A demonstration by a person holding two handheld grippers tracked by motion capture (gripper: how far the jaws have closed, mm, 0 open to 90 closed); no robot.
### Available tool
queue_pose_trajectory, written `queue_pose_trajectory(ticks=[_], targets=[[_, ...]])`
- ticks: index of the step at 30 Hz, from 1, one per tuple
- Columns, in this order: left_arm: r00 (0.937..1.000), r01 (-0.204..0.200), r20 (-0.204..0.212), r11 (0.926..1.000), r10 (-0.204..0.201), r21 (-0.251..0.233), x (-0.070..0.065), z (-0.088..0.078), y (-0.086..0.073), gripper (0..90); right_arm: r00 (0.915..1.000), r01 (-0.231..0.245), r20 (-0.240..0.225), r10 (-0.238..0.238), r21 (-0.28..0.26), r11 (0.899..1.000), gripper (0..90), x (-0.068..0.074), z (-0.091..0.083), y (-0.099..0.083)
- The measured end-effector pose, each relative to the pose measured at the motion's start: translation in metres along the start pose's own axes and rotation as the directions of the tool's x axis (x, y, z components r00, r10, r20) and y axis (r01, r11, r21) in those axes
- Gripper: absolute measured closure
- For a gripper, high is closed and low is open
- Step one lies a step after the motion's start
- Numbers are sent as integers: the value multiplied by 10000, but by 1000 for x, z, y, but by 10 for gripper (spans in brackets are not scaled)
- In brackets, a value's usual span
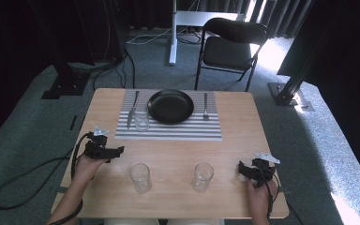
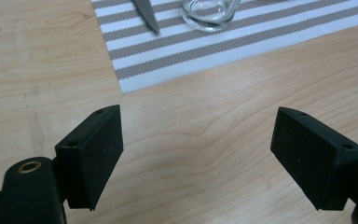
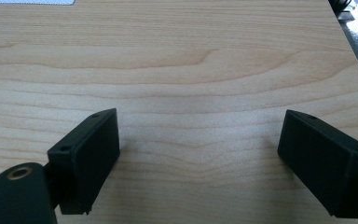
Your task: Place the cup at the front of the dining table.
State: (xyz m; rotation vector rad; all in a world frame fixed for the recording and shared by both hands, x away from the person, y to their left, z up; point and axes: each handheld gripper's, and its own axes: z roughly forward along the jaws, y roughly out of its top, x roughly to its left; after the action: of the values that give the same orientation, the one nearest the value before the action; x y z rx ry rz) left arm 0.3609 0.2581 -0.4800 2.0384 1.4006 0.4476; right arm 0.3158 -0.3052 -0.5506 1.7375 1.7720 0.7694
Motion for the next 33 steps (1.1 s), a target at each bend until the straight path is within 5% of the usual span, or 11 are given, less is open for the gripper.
queue_pose_trajectory(ticks=[13, 22, 26, 33], targets=[[9978, 664, 49, 9972, -663, -332, 12, -13, -30, 175, 10000, -1, 1, 1, 1, 10000, 121, 0, 0, 0], [9993, 361, 95, 9988, -358, -340, 9, -20, -44, 175, 10000, -3, -2, 3, 0, 10000, 121, 0, 0, 0], [9975, 683, 196, 9961, -673, -554, 13, -22, -61, 175, 10000, -16, -3, 16, 4, 10000, 121, 0, 0, 0], [9973, 609, -362, 9959, -635, -673, 12, -25, -81, 174, 10000, -27, -3, 27, 13, 10000, 121, 0, 0, 0]])
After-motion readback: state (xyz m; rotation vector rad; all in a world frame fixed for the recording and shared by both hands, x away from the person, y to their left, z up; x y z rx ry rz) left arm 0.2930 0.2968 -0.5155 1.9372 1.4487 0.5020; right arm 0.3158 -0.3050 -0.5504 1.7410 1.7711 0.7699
